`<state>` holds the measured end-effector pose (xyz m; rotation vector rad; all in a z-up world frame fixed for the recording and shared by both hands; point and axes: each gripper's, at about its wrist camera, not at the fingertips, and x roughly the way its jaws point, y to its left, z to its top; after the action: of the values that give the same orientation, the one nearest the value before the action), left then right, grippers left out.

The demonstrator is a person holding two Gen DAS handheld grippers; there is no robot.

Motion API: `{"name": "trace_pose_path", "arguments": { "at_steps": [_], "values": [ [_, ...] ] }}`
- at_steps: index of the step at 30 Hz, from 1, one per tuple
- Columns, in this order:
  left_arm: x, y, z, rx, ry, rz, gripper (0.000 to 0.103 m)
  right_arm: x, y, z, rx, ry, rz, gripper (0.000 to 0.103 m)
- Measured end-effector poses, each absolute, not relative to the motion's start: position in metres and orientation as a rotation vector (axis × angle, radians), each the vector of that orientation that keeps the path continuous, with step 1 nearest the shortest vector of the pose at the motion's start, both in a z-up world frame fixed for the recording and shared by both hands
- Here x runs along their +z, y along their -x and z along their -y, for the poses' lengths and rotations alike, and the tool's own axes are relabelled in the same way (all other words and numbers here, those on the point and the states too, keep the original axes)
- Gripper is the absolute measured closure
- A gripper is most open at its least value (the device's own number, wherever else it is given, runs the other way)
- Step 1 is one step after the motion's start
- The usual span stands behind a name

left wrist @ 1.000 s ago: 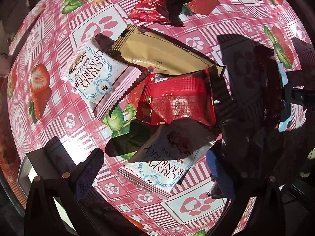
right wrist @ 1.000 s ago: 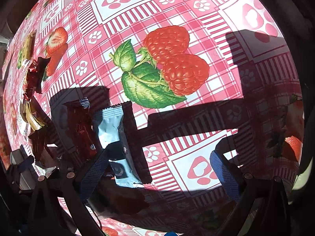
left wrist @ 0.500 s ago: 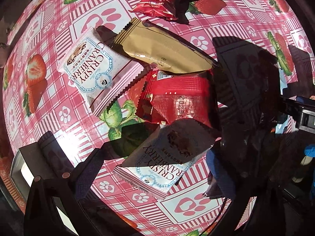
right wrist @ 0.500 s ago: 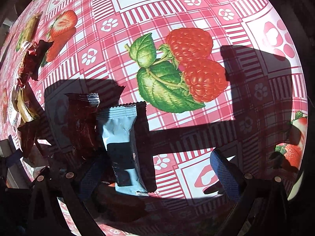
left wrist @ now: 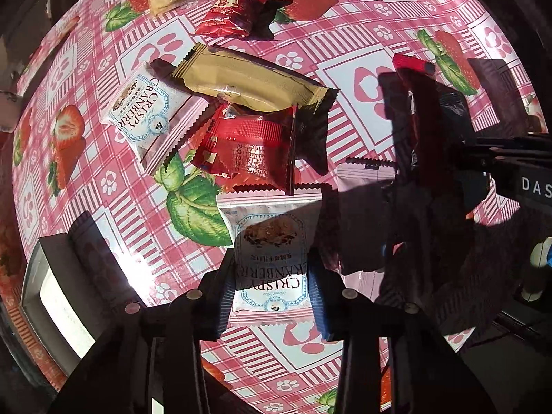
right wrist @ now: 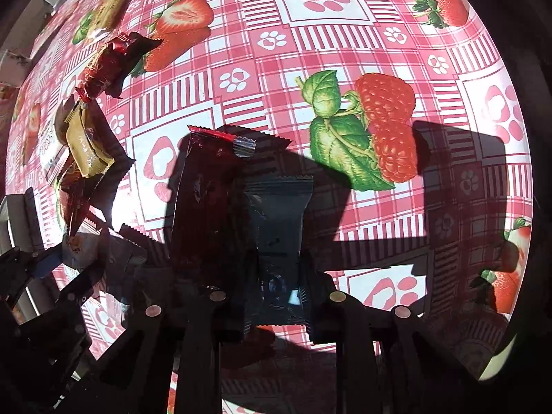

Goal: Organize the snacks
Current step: 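Grasp the light-blue wrapper with the right tool while the left tool grasps a white cranberry packet, then lift the blue wrapper with the right tool while the left tool lifts the cranberry packet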

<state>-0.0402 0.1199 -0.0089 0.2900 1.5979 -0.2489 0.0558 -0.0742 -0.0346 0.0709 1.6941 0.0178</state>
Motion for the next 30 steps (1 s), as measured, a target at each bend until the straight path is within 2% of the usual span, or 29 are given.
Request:
{"name": "trace_pose_path", "arguments": {
  "at_steps": [6,7,8,9,10,11,13,16,18,22,24,25,26,28,30],
  "values": [
    [-0.015,0.092,-0.148,-0.214,-0.228,-1.643,0.060,-0.036,0.004,0.061,0.148,-0.023,-1.750,0.078],
    [-0.016,0.097,-0.150,-0.215,-0.236,-1.647,0.057,-0.037,0.016,0.059,0.163,-0.012,-1.760,0.078],
    [-0.018,0.099,-0.152,-0.215,-0.240,-1.660,0.045,-0.037,0.026,0.058,0.174,-0.009,-1.767,0.078],
    [-0.021,0.099,-0.153,-0.211,-0.237,-1.681,0.038,-0.037,0.035,0.058,0.181,-0.019,-1.771,0.078],
    [-0.022,0.097,-0.155,-0.206,-0.227,-1.692,0.030,-0.037,0.041,0.060,0.177,-0.041,-1.778,0.072],
    [-0.022,0.097,-0.156,-0.199,-0.216,-1.691,0.030,-0.037,0.045,0.064,0.159,-0.073,-1.784,0.049],
    [-0.025,0.096,-0.165,-0.187,-0.207,-1.691,0.029,-0.036,0.050,0.073,0.087,-0.118,-1.781,0.013],
    [-0.031,0.077,-0.179,-0.187,-0.224,-1.692,0.028,-0.035,0.050,0.077,0.040,-0.151,-1.772,0.013],
    [-0.036,0.063,-0.191,-0.196,-0.248,-1.682,0.024,-0.037,0.047,0.075,0.034,-0.133,-1.773,0.013],
    [-0.044,0.046,-0.166,-0.224,-0.279,-1.677,0.021,-0.049,0.036,0.049,0.035,-0.080,-1.779,0.013],
    [-0.045,0.052,-0.148,-0.240,-0.288,-1.679,0.016,-0.059,0.035,0.037,0.028,-0.052,-1.795,0.011],
    [-0.049,0.052,-0.140,-0.242,-0.293,-1.675,0.012,-0.063,0.038,0.031,0.029,-0.033,-1.795,0.003],
    [-0.051,0.051,-0.139,-0.240,-0.295,-1.673,0.008,-0.067,0.042,0.021,0.034,-0.009,-1.798,0.001],
    [-0.061,0.054,-0.145,-0.231,-0.282,-1.687,0.000,-0.068,0.042,0.014,0.029,0.027,-1.788,0.001],
    [-0.064,0.052,-0.145,-0.225,-0.268,-1.668,0.000,-0.068,0.042,0.012,0.043,0.017,-1.795,0.000]
  ]
}}
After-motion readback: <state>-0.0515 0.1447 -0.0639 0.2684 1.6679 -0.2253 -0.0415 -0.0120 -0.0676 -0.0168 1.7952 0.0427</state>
